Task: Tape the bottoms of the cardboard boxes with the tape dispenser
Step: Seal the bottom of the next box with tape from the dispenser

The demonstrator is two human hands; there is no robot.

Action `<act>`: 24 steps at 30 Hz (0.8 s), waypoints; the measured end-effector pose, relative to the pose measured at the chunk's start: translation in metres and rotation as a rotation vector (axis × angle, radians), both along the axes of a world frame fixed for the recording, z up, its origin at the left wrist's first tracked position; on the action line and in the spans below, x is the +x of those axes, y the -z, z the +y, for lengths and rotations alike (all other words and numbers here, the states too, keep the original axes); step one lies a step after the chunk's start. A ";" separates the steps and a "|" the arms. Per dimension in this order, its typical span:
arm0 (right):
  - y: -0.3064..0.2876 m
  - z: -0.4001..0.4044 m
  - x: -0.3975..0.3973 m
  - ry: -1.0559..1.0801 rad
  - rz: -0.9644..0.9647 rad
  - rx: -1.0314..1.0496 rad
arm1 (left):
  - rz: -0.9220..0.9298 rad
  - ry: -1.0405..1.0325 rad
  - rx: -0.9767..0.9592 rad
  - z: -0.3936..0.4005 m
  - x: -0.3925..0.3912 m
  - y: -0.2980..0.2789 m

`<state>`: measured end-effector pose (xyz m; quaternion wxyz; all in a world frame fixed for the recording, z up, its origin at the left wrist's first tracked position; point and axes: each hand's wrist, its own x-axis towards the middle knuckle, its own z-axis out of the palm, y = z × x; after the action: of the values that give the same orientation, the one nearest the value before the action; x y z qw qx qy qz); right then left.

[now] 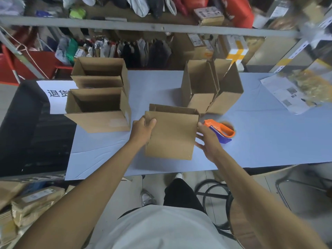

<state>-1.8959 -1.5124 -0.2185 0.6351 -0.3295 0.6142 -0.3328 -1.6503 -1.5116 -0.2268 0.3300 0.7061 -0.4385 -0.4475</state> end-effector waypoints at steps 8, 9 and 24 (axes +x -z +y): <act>0.024 0.010 0.002 -0.264 0.150 0.088 | -0.043 0.138 0.033 0.010 -0.003 0.008; 0.025 0.008 0.002 -0.273 0.166 0.094 | -0.065 0.165 0.043 0.011 -0.003 0.009; 0.042 0.006 -0.006 -0.337 0.483 0.046 | -0.387 0.454 0.105 0.011 -0.002 0.018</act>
<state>-1.9016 -1.5068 -0.2603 0.5244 -0.4819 0.6916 -0.1205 -1.6528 -1.5005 -0.2451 0.0948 0.6784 -0.6161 -0.3889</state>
